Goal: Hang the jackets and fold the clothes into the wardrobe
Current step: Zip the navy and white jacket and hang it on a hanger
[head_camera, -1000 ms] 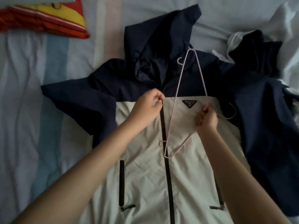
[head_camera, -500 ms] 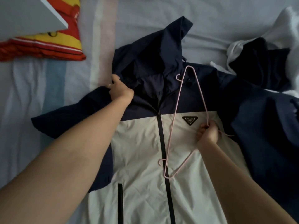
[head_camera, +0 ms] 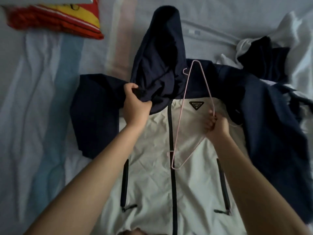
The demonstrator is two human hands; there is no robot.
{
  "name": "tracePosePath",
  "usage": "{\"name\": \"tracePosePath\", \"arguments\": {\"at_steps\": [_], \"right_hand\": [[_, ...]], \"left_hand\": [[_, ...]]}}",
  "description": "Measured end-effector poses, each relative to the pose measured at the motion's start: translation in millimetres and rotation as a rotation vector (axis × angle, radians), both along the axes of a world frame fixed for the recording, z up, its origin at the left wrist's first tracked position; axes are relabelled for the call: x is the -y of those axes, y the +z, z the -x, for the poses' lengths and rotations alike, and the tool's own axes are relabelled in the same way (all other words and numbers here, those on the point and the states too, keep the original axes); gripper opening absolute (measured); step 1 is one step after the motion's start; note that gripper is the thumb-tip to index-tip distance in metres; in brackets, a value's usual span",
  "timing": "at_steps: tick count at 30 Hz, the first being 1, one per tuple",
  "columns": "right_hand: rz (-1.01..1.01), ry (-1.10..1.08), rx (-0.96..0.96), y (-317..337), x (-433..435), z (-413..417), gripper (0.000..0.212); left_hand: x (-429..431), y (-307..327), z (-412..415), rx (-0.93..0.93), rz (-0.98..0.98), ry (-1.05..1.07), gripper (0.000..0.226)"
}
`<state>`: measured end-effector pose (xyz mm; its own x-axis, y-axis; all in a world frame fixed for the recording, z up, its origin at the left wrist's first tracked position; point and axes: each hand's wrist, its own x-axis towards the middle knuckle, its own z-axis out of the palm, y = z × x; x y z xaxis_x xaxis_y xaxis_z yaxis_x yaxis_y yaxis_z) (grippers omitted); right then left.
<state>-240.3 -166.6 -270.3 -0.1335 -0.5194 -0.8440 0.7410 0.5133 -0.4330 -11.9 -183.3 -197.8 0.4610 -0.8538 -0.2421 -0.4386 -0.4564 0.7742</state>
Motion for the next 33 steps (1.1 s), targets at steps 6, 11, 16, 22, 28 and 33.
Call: {"name": "tracePosePath", "arguments": {"at_steps": [6,11,16,22,28,33], "right_hand": [[0.250,0.057,-0.012,130,-105,-5,0.050],[0.576,0.071,-0.062,290,-95,0,0.054],[0.844,0.031,0.065,428,-75,-9,0.042],[0.963,0.103,0.210,546,-84,-25,0.043],[1.131,0.115,0.158,639,-94,-45,0.046],[1.236,0.244,-0.009,659,-105,-62,0.050]], "left_hand": [[-78,100,-43,0.056,0.278,-0.060,0.045],[-103,214,-55,0.134,0.364,-0.270,0.033],[-140,317,-54,0.275,0.469,-0.592,0.038],[-165,438,-74,0.426,0.576,-0.695,0.057],[-159,535,-63,0.203,0.725,-0.669,0.045],[-173,578,-46,-0.092,0.873,-0.555,0.042]]}}
